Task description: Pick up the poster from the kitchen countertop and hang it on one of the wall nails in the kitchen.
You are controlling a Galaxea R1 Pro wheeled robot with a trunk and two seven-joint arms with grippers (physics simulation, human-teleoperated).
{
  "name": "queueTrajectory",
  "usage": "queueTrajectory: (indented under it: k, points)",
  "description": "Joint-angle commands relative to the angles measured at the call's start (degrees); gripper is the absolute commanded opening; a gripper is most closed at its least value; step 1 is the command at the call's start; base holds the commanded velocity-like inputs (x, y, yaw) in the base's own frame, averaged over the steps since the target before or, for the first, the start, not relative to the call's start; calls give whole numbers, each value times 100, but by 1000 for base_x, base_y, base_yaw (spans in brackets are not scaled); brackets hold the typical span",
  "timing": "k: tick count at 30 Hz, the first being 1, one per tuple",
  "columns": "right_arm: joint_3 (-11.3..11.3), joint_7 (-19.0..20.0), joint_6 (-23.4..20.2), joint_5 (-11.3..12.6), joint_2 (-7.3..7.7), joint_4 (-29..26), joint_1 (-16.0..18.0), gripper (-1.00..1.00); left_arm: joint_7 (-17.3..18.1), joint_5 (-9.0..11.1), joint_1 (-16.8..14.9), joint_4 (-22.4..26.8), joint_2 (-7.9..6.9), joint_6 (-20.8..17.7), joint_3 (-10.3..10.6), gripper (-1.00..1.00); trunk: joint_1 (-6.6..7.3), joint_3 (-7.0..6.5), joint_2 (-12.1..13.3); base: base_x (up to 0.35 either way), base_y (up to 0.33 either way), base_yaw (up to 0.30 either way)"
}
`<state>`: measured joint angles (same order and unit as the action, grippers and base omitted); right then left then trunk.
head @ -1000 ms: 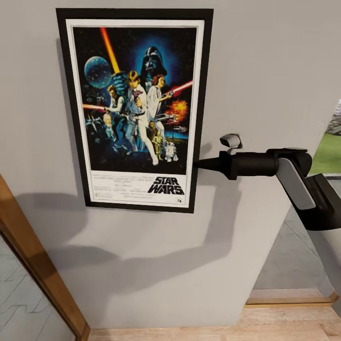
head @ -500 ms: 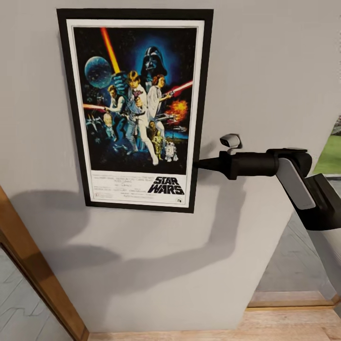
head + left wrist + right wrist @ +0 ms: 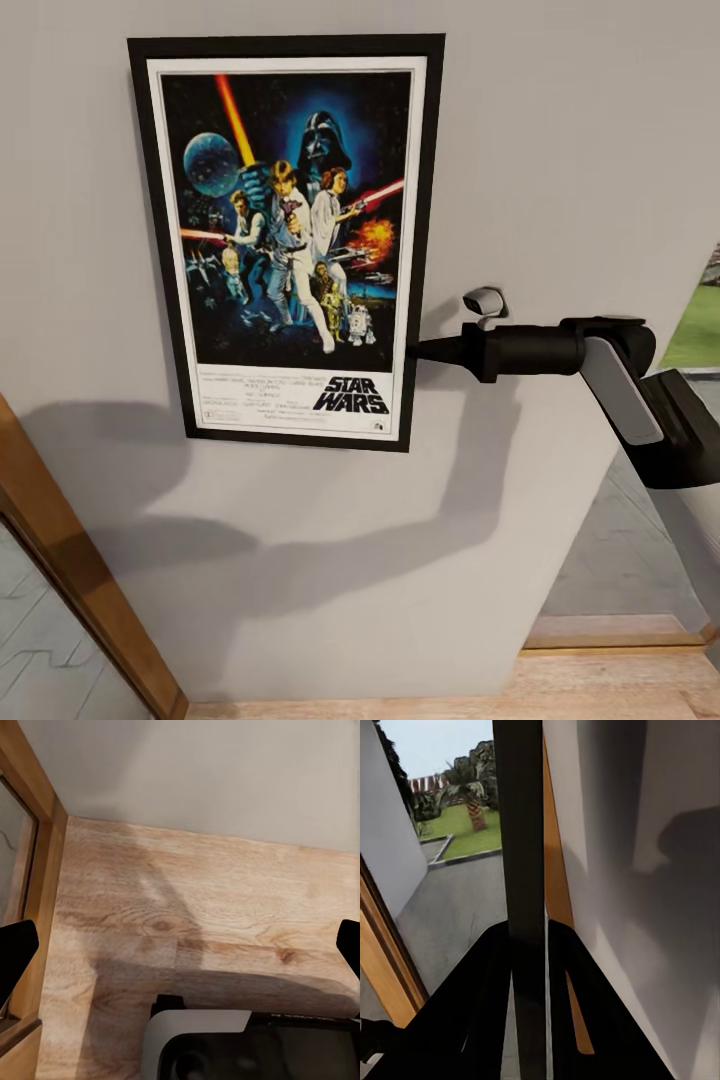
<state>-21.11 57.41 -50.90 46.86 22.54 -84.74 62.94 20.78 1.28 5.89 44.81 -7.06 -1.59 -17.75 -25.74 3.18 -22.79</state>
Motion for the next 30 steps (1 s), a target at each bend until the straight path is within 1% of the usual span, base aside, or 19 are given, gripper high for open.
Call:
queueTrajectory:
  k: [1, 24, 30]
  points:
    - [-8, -2, -26, 29, 4, 1, 8, -100, 32, 13, -1, 8, 2, -17, -13, 100, -4, 12, -13, 0, 0, 0]
    - [-8, -2, -31, 18, 5, 9, 6, -100, 32, 13, -1, -22, 19, -17, -9, 100, -4, 12, -13, 2, 0, 0]
    - [-8, -2, -27, 16, 5, 10, 5, -100, 32, 13, -1, -25, 20, -26, -9, 100, -4, 12, -13, 204, 0, 0]
